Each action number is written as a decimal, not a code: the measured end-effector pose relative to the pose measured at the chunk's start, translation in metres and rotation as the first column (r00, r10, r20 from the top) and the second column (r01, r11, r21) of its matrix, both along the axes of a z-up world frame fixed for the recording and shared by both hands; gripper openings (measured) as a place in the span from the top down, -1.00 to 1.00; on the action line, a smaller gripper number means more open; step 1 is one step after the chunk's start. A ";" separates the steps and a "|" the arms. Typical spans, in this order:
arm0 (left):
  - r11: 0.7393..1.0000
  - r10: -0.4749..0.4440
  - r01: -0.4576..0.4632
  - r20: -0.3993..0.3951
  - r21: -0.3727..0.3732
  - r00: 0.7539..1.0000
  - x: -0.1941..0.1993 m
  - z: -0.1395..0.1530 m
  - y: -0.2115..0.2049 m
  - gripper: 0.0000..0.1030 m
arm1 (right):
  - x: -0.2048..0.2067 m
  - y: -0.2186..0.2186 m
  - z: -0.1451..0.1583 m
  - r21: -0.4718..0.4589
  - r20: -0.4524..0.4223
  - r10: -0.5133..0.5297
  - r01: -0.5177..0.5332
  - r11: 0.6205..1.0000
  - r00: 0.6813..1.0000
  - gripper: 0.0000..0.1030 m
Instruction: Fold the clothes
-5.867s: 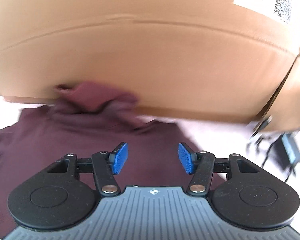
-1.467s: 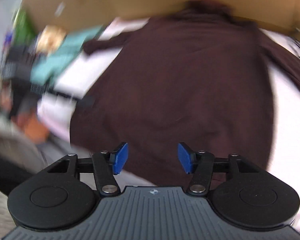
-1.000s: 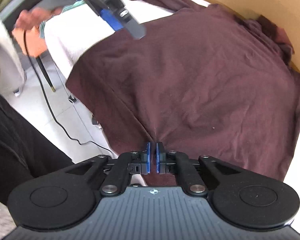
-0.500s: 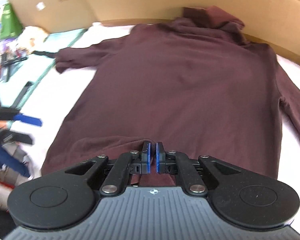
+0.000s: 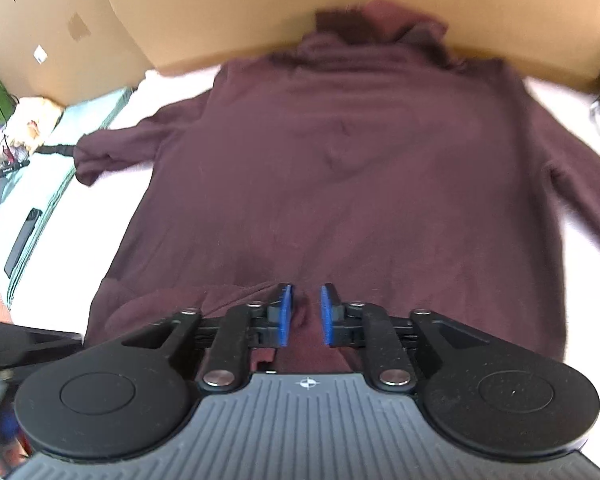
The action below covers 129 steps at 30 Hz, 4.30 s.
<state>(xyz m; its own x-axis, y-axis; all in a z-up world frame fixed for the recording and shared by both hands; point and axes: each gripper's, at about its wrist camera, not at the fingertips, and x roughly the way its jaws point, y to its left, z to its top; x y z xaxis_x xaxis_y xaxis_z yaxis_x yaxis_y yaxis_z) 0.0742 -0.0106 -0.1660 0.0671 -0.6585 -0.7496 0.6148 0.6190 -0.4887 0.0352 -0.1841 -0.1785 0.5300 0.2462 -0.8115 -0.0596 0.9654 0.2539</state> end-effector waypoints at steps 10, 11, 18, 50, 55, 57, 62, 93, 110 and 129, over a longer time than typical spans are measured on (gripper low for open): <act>0.969 0.237 -0.239 0.048 0.058 0.970 0.057 0.000 0.045 -0.79 | -0.058 0.003 0.002 0.069 -0.051 0.080 -0.077 0.995 0.995 0.31; 0.962 0.263 -0.265 0.039 0.060 0.964 0.063 0.001 0.051 -0.79 | -0.059 0.006 -0.002 0.087 -0.062 0.089 -0.084 0.993 0.994 0.31; 0.964 0.261 -0.263 0.078 0.028 0.962 0.050 0.022 0.076 -0.79 | -0.055 0.041 -0.015 0.198 -0.094 0.184 -0.163 0.967 0.978 0.31; 0.969 0.242 -0.243 0.034 0.049 0.970 -0.007 0.020 0.131 -0.81 | -0.042 0.064 -0.020 0.223 -0.186 0.210 -0.167 0.960 0.960 0.29; 0.982 0.180 -0.182 0.054 0.040 0.982 -0.013 0.026 0.122 -0.81 | -0.031 0.065 -0.026 0.271 -0.161 0.191 -0.143 0.952 0.968 0.53; 0.985 0.166 -0.168 0.059 0.042 0.984 -0.015 0.027 0.121 -0.81 | -0.024 0.069 -0.022 0.296 -0.138 0.204 -0.156 0.942 0.969 0.98; 0.988 0.148 -0.149 0.058 0.028 0.987 -0.021 0.034 0.123 -0.81 | 0.003 0.078 0.002 0.351 -0.043 0.228 -0.199 0.915 0.973 0.98; 0.959 0.281 -0.280 -0.009 0.051 0.960 0.013 0.009 0.101 -0.82 | -0.114 0.013 0.042 -0.067 0.063 -0.259 0.263 0.962 0.964 0.00; 0.697 0.597 -0.662 0.288 0.276 0.749 0.006 0.022 0.081 -0.82 | -0.155 0.007 -0.011 -0.222 0.028 -0.222 0.222 0.949 0.975 -0.05; 0.547 0.546 -0.725 0.478 0.418 0.688 0.009 -0.002 0.071 0.03 | -0.145 0.075 -0.024 -0.644 0.141 -0.051 0.131 0.754 0.989 -0.15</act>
<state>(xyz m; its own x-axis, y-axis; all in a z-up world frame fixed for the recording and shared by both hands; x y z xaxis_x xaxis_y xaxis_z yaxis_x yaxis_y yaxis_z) 0.0832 0.0603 -0.1677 0.5482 0.1516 -0.8225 -0.0093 0.9845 0.1752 -0.1096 -0.1090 -0.2021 0.6163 -0.3724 -0.6939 0.0483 0.8973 -0.4387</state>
